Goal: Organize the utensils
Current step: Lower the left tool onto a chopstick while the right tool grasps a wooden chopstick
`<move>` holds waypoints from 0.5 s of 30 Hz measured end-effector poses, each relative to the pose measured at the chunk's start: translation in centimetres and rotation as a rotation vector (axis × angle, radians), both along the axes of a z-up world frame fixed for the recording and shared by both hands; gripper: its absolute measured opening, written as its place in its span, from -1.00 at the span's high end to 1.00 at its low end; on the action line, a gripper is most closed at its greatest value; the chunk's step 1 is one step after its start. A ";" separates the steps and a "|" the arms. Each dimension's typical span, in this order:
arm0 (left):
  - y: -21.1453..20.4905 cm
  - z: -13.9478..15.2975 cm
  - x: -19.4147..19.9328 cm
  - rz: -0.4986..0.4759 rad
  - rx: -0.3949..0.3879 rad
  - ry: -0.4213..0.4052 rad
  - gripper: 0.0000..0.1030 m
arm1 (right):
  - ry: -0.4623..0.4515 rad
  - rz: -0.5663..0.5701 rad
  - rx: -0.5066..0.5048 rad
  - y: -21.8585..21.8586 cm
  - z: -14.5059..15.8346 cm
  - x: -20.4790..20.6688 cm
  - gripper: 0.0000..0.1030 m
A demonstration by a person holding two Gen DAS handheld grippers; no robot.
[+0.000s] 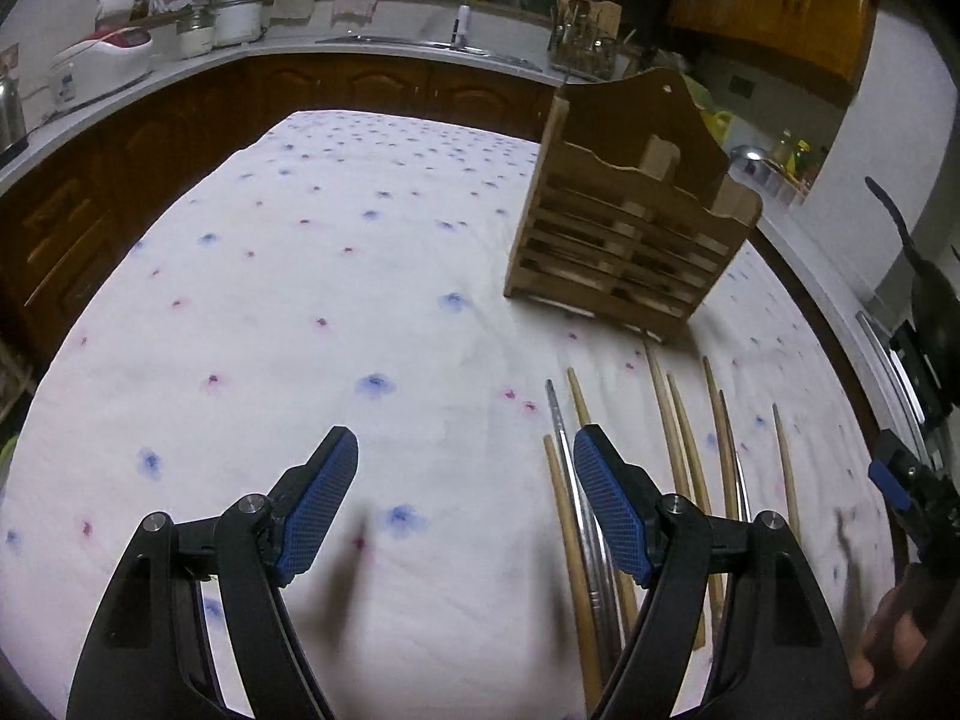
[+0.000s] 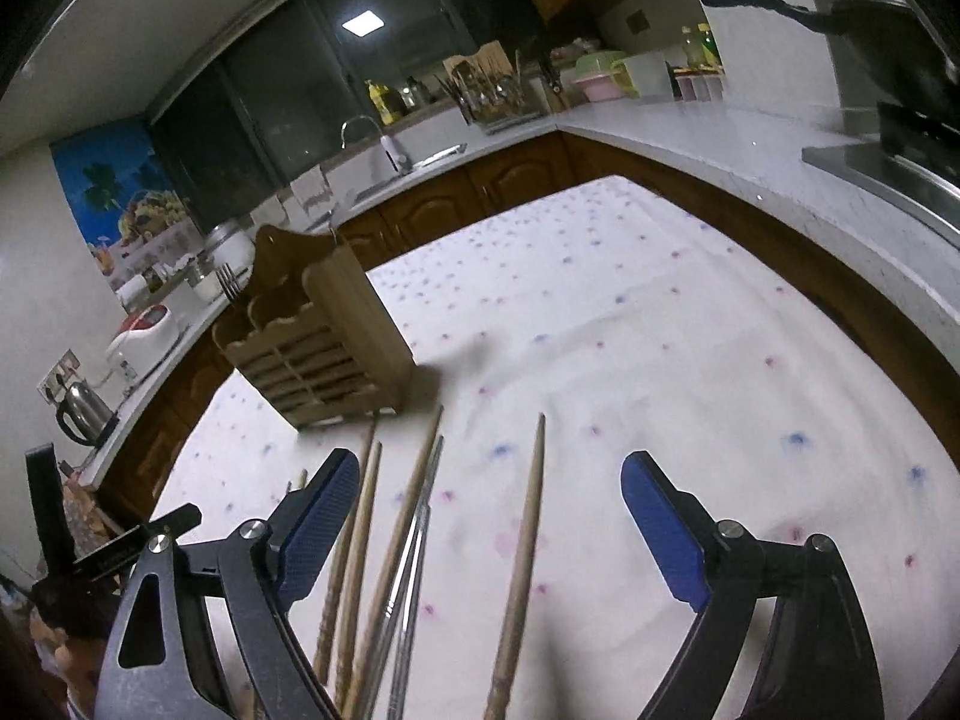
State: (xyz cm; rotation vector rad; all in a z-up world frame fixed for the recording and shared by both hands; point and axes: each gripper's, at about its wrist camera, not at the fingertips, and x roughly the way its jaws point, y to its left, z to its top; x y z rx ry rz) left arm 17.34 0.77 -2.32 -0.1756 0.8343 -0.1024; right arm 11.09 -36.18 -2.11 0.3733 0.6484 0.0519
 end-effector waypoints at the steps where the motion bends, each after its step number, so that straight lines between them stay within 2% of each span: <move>1: -0.2 0.0 0.0 -0.007 0.001 0.001 -0.48 | 0.003 -0.002 -0.001 0.0 -0.2 -0.2 -0.76; 10: -3.1 0.5 1.5 -0.079 -0.010 0.022 -0.48 | 0.033 0.003 -0.014 0.0 -0.7 0.4 -0.76; 15: -5.7 0.2 3.9 -0.129 -0.007 0.070 -0.47 | 0.054 0.015 -0.034 0.2 -1.0 1.3 -0.72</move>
